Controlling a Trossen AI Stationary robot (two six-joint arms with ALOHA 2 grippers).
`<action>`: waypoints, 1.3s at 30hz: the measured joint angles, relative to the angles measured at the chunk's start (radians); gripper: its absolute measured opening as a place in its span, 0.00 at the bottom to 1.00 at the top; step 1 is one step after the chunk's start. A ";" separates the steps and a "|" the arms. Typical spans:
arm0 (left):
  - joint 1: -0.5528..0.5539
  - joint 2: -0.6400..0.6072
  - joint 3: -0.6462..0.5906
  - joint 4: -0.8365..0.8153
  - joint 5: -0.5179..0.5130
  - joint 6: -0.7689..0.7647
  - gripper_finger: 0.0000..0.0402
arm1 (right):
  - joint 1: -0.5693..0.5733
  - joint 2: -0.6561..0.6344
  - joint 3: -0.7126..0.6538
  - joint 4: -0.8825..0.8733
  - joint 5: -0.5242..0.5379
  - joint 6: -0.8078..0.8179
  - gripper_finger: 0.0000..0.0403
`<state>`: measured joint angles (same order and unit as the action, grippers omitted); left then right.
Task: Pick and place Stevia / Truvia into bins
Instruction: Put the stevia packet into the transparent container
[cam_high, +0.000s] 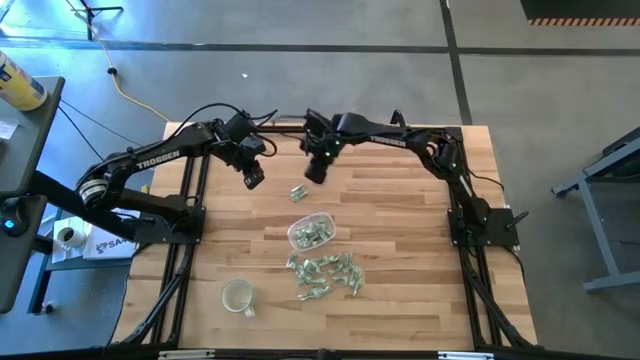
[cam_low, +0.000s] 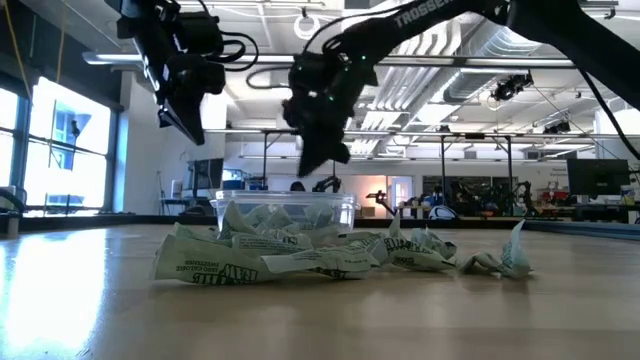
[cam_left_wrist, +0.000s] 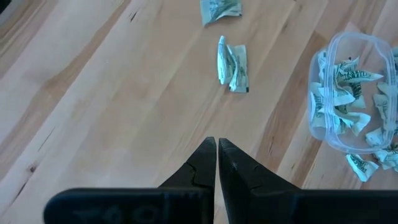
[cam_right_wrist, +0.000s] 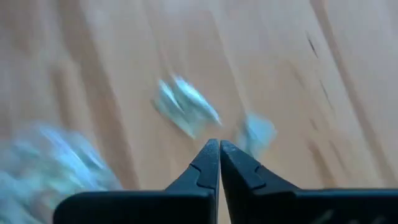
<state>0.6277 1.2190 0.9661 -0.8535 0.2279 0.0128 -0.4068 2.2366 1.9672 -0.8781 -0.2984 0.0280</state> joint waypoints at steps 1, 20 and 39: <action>0.000 0.000 0.000 0.001 0.000 -0.001 0.14 | 0.000 0.011 0.014 0.020 -0.019 0.040 0.01; 0.000 -0.046 0.000 -0.070 -0.007 -0.047 0.14 | -0.018 0.153 0.038 -0.010 0.079 0.339 0.00; 0.000 -0.183 0.000 -0.069 -0.014 -0.048 0.14 | -0.007 0.092 0.058 -0.158 0.211 0.313 0.00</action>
<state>0.6278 1.0359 0.9665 -0.9230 0.2141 -0.0353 -0.4139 2.3290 2.0249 -1.0364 -0.0871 0.3413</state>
